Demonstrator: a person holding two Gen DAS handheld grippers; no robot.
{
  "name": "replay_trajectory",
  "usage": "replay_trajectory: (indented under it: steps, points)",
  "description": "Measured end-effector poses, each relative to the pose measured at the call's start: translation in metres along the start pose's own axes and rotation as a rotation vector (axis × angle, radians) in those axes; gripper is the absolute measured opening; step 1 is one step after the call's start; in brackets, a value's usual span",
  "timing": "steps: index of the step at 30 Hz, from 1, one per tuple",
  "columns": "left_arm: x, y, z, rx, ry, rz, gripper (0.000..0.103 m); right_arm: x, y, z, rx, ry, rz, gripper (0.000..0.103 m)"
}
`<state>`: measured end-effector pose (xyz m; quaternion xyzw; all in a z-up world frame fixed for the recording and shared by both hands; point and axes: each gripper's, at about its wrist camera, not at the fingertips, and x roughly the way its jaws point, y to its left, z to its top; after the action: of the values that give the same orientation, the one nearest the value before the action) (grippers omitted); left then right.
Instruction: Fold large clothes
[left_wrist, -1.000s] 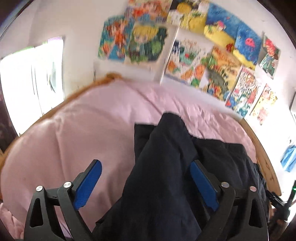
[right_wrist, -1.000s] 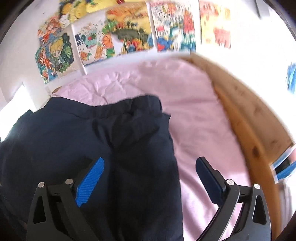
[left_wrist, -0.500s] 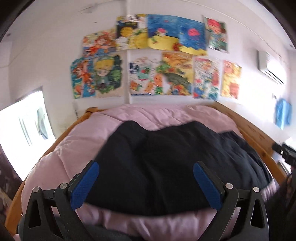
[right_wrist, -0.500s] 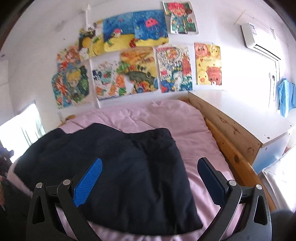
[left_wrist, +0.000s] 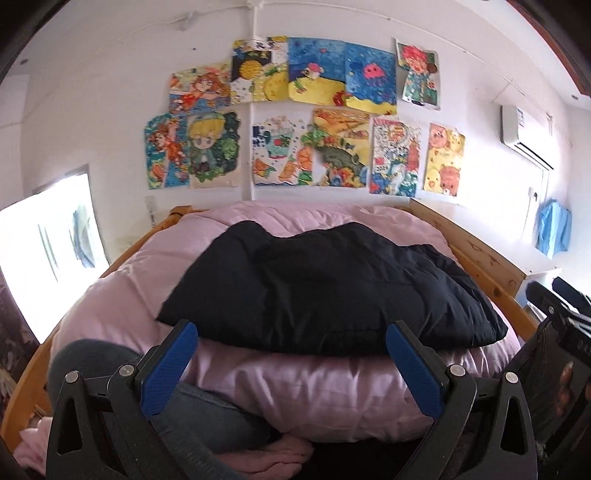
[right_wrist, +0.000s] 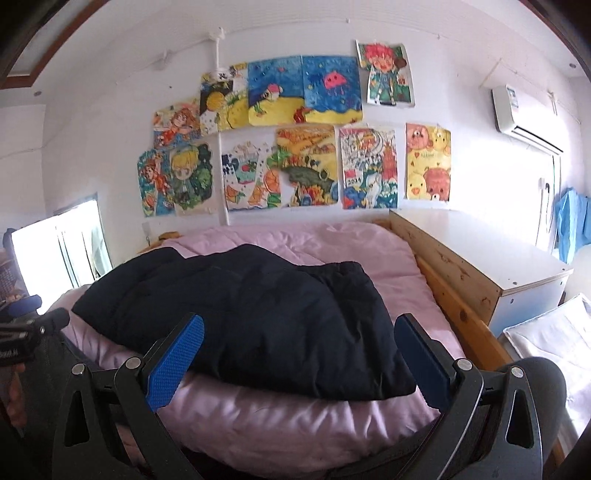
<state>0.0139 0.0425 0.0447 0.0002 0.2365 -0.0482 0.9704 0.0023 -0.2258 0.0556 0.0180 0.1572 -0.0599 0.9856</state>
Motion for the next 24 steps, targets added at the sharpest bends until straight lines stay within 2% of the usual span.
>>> replay_trajectory:
  steps: [6, 10, 13, 24]
  points:
    - [-0.017, 0.011, -0.016, -0.043, -0.003, 0.023, 0.103, -0.029, 0.015, -0.011, -0.014, -0.023, 0.019, 0.101]
    - [-0.019, 0.013, -0.028, -0.07, 0.008, 0.014, 0.103, -0.036, 0.022, -0.022, 0.013, -0.018, 0.072, 0.101]
    - [-0.021, 0.01, -0.036, -0.059, -0.001, 0.019, 0.103, -0.038, 0.03, -0.033, 0.009, 0.0, 0.11, 0.101]
    - [-0.036, 0.001, -0.046, 0.0, -0.046, 0.03, 0.103, -0.046, 0.046, -0.041, -0.049, -0.012, 0.1, 0.101]
